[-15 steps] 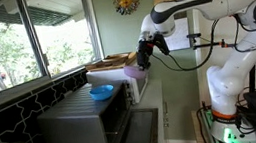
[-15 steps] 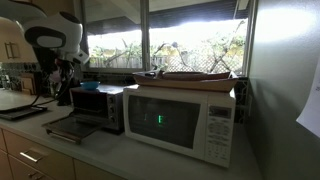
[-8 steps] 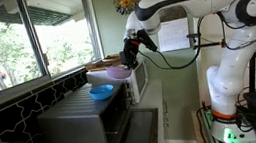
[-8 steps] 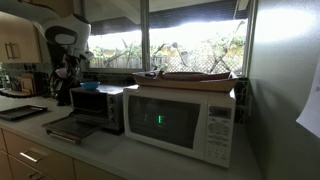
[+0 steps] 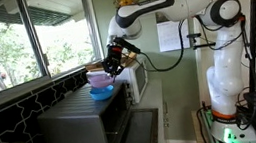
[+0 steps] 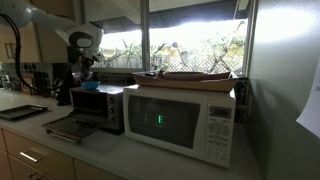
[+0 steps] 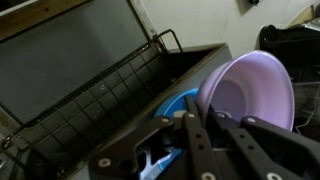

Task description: Remove the bowls from the oven and stack them together on top of the oven

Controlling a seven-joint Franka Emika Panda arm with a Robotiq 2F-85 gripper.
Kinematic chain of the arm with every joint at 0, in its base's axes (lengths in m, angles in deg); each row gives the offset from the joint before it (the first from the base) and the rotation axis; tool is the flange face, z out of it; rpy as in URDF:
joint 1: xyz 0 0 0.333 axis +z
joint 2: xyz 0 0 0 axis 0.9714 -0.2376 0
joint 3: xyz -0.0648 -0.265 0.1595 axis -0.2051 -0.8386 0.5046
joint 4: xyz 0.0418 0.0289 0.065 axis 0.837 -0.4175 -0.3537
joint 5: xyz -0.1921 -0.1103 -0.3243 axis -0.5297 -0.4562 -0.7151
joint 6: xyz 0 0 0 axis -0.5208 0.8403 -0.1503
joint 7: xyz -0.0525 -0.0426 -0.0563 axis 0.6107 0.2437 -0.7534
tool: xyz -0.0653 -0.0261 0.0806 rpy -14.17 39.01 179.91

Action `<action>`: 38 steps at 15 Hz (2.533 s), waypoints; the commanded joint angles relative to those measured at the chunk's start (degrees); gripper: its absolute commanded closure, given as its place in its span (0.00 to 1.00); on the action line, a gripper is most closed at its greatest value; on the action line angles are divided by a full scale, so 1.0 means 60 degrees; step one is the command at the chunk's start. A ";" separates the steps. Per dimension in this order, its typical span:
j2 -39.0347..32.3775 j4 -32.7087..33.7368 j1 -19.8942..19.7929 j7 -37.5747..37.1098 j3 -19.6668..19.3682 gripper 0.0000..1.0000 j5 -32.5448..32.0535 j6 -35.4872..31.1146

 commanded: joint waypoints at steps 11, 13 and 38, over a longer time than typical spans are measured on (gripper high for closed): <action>-0.1614 0.2297 0.0286 -0.1613 0.0036 0.98 -0.2292 0.1374; -0.1780 0.2541 0.0327 -0.1646 0.0015 0.90 -0.2233 0.1601; 0.2496 0.0699 0.0436 0.1932 0.0089 0.00 -0.3819 0.1354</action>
